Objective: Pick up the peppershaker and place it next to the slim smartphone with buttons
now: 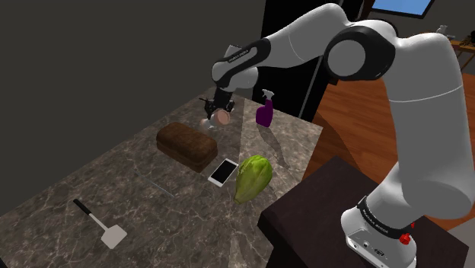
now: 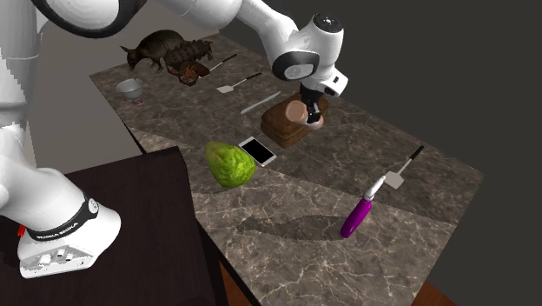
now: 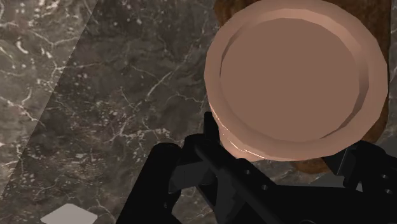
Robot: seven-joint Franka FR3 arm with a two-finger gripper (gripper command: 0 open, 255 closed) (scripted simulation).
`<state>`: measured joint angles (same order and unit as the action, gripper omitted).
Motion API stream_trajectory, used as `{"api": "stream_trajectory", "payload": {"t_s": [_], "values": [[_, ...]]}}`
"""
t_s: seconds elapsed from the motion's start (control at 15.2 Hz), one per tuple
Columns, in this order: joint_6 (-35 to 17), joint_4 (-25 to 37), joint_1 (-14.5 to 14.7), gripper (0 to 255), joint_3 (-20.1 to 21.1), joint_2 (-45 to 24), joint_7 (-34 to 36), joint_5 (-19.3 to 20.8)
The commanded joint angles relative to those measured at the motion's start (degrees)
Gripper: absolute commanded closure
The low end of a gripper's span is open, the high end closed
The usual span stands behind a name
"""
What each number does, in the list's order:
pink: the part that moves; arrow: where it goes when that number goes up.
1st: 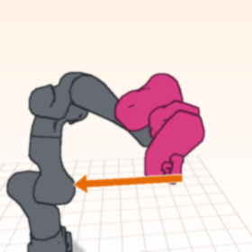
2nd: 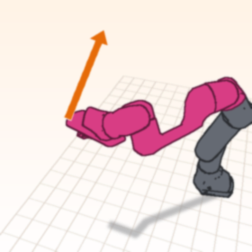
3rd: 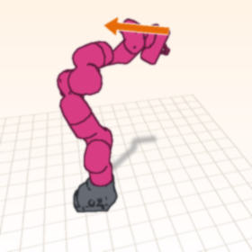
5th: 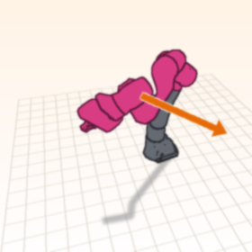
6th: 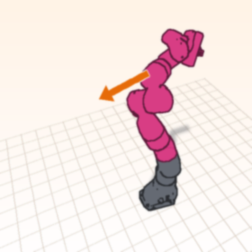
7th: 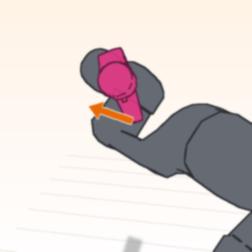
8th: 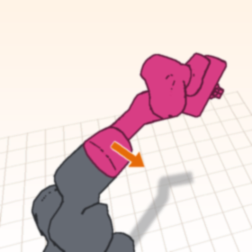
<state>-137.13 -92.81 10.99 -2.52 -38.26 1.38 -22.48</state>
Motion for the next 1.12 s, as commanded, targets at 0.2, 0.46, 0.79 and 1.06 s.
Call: {"api": "stream_trajectory", "payload": {"t_s": [0.2,0.46,0.79,1.06], "values": [[-5.4,-10.6,4.5,255,0.8,6.4,3.4,-0.3],[-9.3,-17.6,8.1,255,1.6,10.5,6.7,-0.4],[-13.5,-24.7,13.0,255,2.6,14.8,11.8,-0.2],[-16.5,-29.3,17.2,255,3.3,17.4,16.7,0.4]]}}
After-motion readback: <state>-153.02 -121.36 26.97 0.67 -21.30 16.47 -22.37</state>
